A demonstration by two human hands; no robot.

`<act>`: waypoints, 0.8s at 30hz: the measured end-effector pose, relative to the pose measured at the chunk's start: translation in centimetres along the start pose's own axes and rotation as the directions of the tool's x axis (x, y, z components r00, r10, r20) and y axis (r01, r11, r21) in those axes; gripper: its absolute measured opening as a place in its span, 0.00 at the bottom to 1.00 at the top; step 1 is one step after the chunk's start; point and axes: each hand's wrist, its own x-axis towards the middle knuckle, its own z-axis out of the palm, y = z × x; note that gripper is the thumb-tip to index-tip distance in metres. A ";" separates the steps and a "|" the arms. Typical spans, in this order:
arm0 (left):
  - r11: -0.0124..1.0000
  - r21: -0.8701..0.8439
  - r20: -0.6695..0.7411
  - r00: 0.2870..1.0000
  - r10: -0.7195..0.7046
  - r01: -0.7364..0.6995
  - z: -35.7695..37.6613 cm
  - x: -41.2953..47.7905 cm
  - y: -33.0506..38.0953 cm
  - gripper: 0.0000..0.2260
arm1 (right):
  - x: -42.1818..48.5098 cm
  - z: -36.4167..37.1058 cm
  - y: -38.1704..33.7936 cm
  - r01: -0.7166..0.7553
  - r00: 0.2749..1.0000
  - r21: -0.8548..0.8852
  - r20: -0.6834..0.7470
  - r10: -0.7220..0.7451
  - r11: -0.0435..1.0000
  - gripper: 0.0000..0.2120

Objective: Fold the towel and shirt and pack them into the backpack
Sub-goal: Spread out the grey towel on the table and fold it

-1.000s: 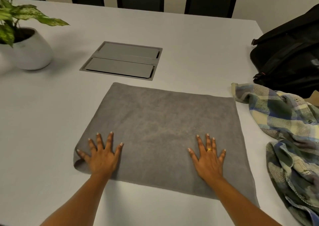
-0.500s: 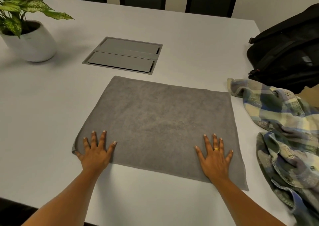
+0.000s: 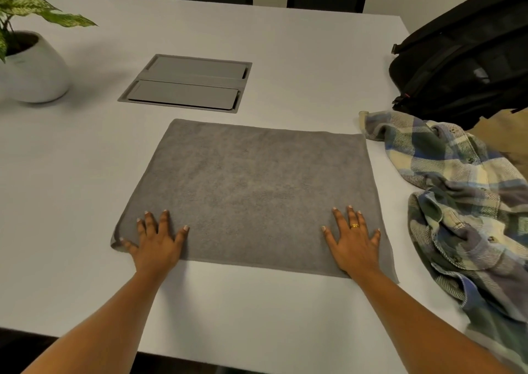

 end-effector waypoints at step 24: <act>0.936 0.013 0.021 0.936 0.352 -0.353 -2.6 7.8 5.0 0.29 | 5.8 -2.0 -11.3 0.017 0.999 0.134 -0.033 -0.013 0.991 0.25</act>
